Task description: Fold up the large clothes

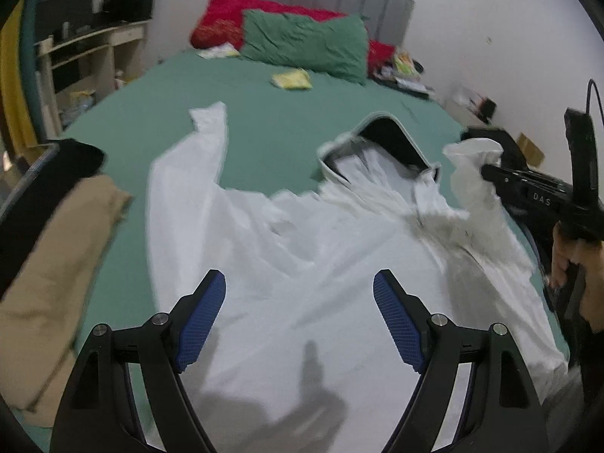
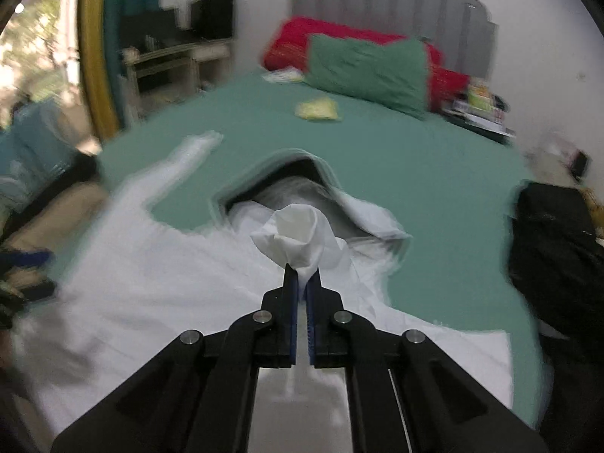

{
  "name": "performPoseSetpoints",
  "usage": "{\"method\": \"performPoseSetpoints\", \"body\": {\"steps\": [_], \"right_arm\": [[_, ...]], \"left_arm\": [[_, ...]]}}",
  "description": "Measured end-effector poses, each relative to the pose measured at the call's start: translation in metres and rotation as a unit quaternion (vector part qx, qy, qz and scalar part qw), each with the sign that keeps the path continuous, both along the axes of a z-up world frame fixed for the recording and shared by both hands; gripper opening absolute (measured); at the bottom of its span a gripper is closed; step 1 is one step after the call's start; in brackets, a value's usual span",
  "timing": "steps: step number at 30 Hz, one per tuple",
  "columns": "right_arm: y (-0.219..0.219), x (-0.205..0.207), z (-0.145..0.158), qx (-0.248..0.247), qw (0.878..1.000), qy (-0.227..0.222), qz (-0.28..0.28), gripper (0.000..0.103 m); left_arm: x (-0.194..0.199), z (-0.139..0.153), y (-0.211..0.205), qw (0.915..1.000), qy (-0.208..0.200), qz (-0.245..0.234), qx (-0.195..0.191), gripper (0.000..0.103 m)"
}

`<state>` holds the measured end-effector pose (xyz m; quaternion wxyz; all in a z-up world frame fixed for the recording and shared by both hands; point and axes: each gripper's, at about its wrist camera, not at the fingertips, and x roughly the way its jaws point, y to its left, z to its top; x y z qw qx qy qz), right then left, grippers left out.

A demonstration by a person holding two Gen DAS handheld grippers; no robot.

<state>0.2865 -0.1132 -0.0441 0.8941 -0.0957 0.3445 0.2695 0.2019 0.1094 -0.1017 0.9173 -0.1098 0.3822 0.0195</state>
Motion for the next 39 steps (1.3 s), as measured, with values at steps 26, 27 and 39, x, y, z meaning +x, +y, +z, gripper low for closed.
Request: {"method": "performPoseSetpoints", "body": {"steps": [26, 27, 39], "right_arm": [[0.029, -0.013, -0.080, 0.025, 0.991, 0.123, 0.056, 0.091], [0.017, -0.014, -0.076, 0.023, 0.991, 0.120, 0.047, 0.091], [-0.044, -0.038, -0.079, -0.012, 0.994, 0.104, 0.031, 0.090]], "left_arm": [[0.173, -0.099, 0.130, 0.9932, 0.087, 0.019, 0.076, 0.050], [0.172, -0.097, 0.127, 0.9930, 0.086, 0.006, 0.081, 0.032], [0.088, -0.057, 0.121, 0.9863, 0.151, 0.037, 0.055, 0.036]]}}
